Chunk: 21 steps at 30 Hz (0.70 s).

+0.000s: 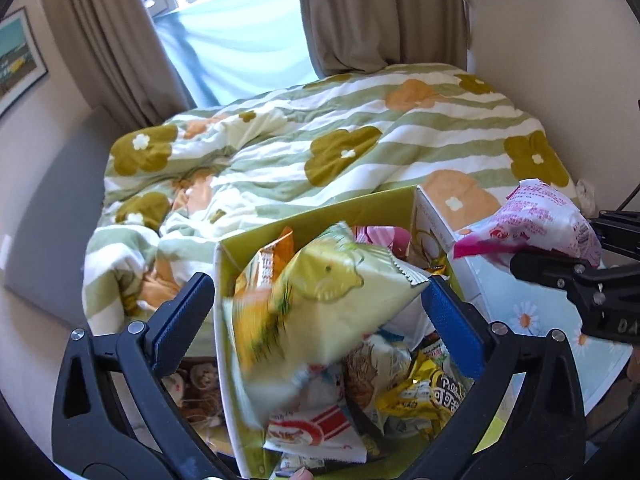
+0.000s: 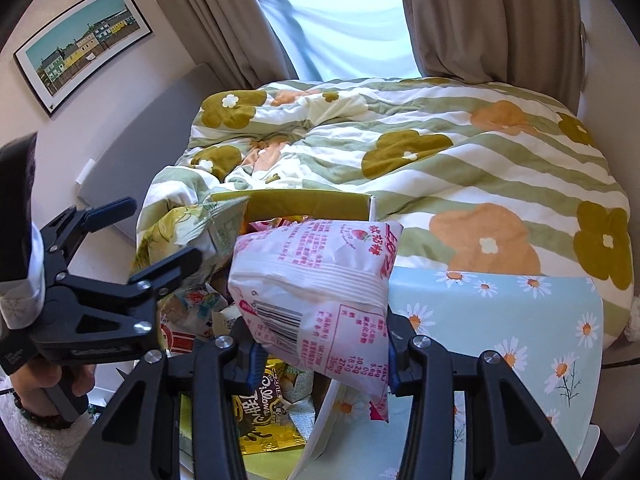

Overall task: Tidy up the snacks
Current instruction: 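Carry both bags over the green box and release them inside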

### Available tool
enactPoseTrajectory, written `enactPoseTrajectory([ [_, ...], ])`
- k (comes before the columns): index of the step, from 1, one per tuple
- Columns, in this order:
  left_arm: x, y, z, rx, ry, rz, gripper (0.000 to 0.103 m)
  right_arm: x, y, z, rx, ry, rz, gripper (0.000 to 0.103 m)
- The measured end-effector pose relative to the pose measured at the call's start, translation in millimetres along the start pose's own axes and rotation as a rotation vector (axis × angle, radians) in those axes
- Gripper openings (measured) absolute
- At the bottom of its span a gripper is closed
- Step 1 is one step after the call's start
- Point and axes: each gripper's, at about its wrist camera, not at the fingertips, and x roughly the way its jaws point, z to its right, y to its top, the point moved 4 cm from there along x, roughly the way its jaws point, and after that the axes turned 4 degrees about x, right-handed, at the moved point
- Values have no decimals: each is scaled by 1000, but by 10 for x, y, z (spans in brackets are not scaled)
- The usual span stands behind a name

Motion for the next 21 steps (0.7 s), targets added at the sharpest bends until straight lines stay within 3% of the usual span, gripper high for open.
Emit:
enactPoseTrajectory([
  [6,-205,-229,-312,-113,-22,13,103,-38,16,-48,-1,-2,12,42],
  [21,-488,-552,-573,-172,26,30,103,-111,-151,-370,-57,27,5,42],
])
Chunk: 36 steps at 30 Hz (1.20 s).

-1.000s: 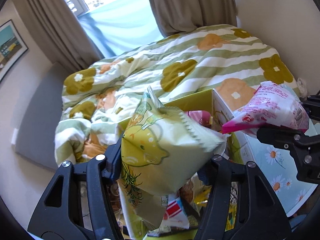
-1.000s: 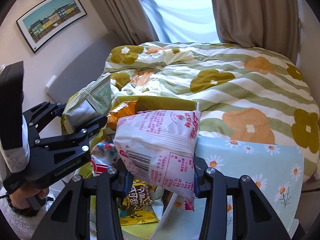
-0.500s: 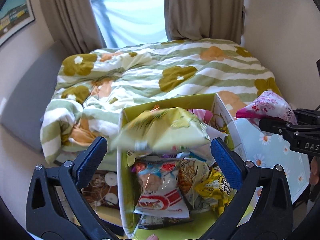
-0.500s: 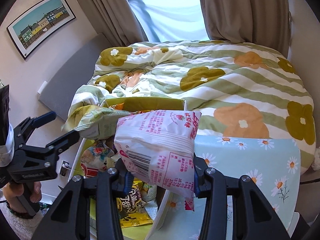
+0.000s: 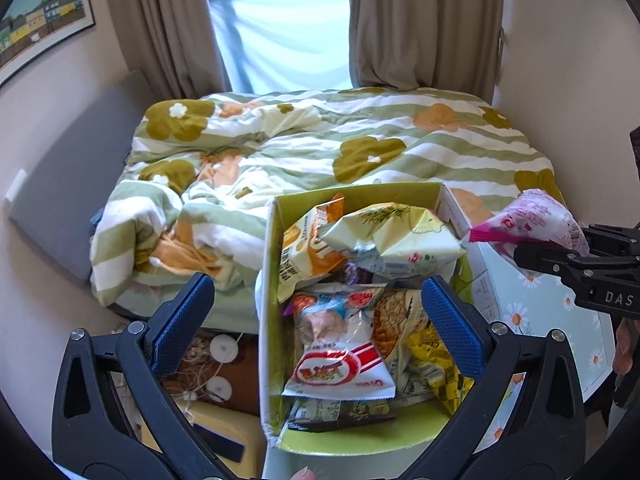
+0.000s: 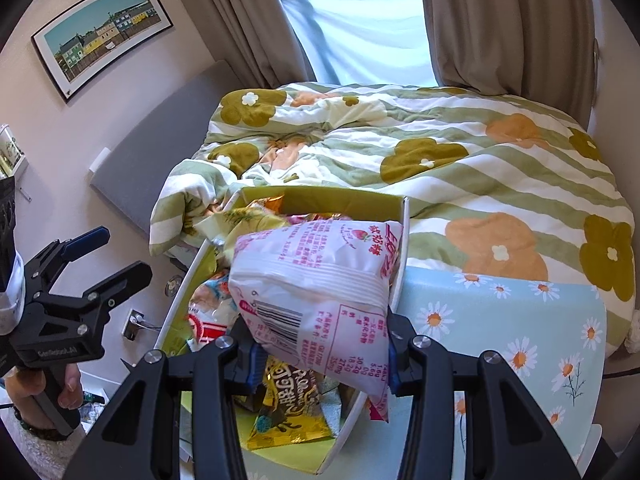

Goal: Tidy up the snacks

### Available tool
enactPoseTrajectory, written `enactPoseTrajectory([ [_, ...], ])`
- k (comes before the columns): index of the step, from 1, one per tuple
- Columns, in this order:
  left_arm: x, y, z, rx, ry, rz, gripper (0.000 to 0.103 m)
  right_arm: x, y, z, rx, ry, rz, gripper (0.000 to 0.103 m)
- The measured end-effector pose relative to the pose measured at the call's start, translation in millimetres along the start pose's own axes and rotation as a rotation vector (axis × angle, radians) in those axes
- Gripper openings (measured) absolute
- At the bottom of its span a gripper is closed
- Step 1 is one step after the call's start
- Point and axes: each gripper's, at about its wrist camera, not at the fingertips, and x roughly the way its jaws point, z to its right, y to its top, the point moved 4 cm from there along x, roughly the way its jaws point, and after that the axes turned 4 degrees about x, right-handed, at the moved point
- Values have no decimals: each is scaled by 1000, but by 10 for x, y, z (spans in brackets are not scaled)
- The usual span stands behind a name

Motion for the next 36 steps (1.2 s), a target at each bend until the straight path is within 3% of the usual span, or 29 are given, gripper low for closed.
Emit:
enactPoseTrajectory([
  [8,-57,-249,-162,-68,33,-21,103,79,-268,-193,-60,0,-38,44],
  [10,-84,-289,-147,-80,39,-22,103,195,-291,-170,-46,-9,-64,53],
  [12,-108,-331,-128,-94,42,-25,103,302,-304,-146,-36,1,-58,88],
  [17,-200,-540,-22,-121,56,-44,103,229,-406,-124,-44,3,-22,103],
  [23,-488,-739,183,-148,55,-40,103,-195,-599,-131,-73,-4,21,103],
  [28,-1020,-735,434,-130,68,39,103,-841,-719,-147,-82,-33,117,102],
  [33,-1555,-741,760,-123,49,136,103,-1621,-923,-26,-30,-140,241,103],
  [36,-1761,-771,956,-107,52,169,103,-1973,-1083,80,6,-257,282,103],
])
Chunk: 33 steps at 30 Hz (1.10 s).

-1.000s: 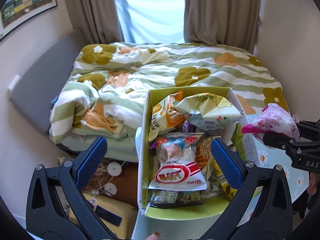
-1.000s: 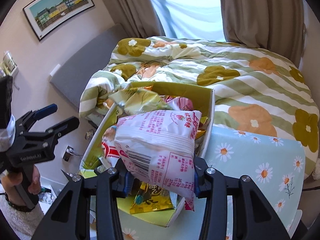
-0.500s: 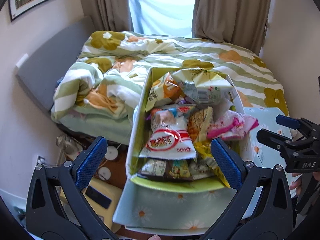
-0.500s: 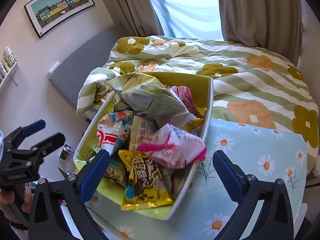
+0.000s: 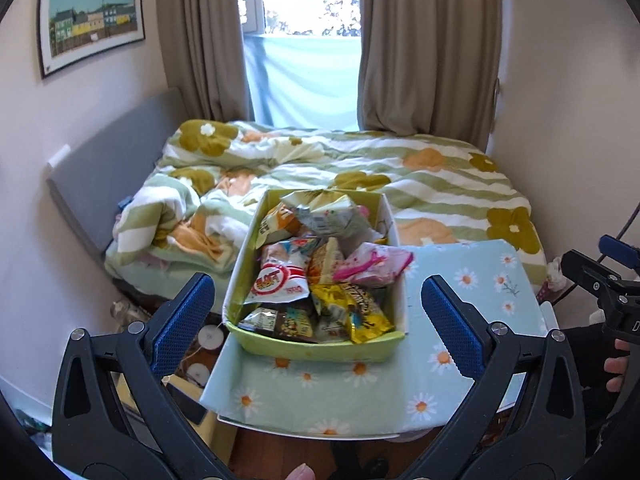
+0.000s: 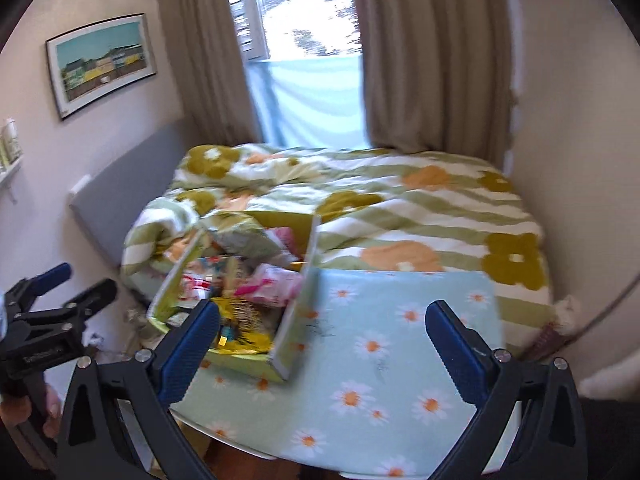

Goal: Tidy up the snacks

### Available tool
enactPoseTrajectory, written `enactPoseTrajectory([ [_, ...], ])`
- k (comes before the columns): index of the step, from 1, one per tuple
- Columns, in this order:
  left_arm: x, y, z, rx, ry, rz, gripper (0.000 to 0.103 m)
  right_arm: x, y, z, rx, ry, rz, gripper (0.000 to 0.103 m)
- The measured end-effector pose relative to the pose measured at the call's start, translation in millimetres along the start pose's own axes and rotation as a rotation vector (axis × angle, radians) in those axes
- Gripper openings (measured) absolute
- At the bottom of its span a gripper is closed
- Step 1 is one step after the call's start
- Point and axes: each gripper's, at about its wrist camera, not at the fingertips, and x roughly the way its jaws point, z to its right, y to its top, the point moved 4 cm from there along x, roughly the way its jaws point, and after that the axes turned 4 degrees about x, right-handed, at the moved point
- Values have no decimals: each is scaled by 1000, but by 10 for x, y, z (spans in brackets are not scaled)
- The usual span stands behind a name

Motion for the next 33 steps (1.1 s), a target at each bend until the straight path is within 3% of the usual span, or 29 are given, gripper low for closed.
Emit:
enactPoseTrajectory([
  [4,-223,-71,208,13,-38,40,103,-337,-131,228,17,-105,41,102],
  [10,-425,-179,443,32,-66,72,103,-616,-265,426,40,-173,79,102],
  [19,-521,-163,587,44,-77,95,103,-786,-292,457,34,-185,124,102],
  [33,-518,-153,600,43,-82,91,103,-770,-306,479,33,-189,122,102],
])
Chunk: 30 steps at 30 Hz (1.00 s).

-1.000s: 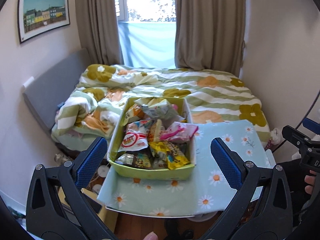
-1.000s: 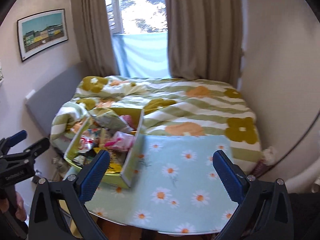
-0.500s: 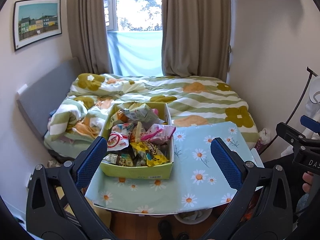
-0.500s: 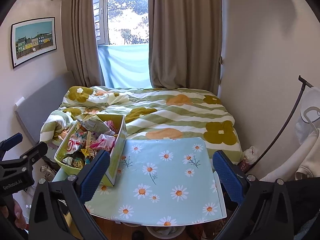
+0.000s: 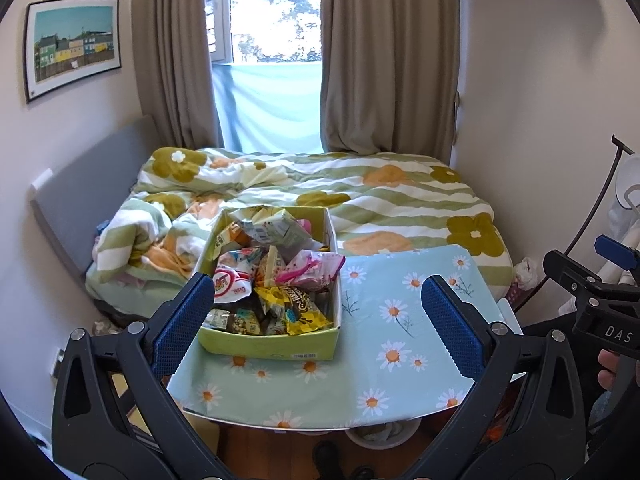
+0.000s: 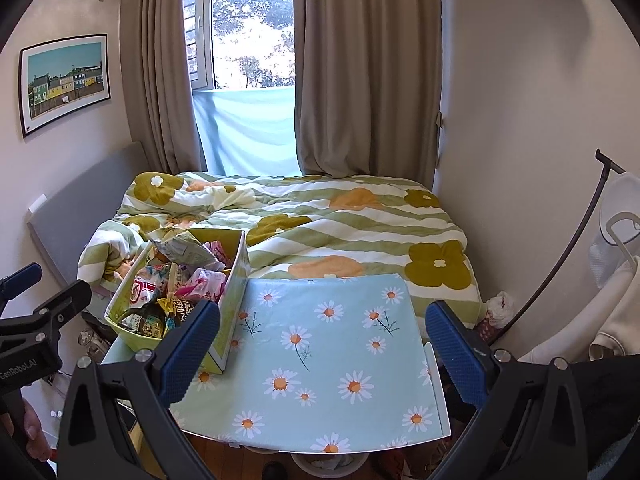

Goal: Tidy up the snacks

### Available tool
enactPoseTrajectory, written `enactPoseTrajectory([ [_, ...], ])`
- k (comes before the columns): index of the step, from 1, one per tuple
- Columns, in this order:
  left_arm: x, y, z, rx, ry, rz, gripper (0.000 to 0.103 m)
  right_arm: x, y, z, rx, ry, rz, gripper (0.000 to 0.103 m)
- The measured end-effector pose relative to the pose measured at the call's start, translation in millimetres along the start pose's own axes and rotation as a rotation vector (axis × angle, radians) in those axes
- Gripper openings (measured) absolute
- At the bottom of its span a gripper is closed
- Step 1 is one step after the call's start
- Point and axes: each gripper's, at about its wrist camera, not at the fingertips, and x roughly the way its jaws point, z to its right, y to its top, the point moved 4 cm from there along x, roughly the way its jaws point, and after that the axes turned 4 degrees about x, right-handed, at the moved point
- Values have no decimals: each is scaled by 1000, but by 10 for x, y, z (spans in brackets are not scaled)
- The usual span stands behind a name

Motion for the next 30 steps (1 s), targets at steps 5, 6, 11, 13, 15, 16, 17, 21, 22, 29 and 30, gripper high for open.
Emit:
enactPoseTrajectory([
  [5,5,11,24,-2,8,-6,103,15,-15,10,-1,0,-6,102],
  [6,5,12,25,-4,8,-5,103,16,-15,14,0,0,-6,102],
  [11,-4,24,30,-9,15,1,103,46,-13,50,5,-1,-2,102],
  [13,-7,30,34,-7,20,2,103,46,-6,68,8,-2,1,102],
  [15,-13,36,37,-6,22,5,103,49,6,82,10,-1,5,102],
  [16,-13,39,33,-6,22,5,103,48,5,90,10,-1,7,102],
  [17,-15,38,32,-6,22,5,103,47,9,81,10,-1,8,102],
  [21,-16,47,39,-3,25,6,103,46,12,89,10,-1,7,102],
  [22,-19,52,37,-2,23,7,103,49,15,88,9,0,7,102],
  [29,-28,79,32,-1,24,13,103,45,30,87,9,-3,8,102],
  [30,-30,85,29,-2,23,13,103,45,27,85,9,-2,7,102],
])
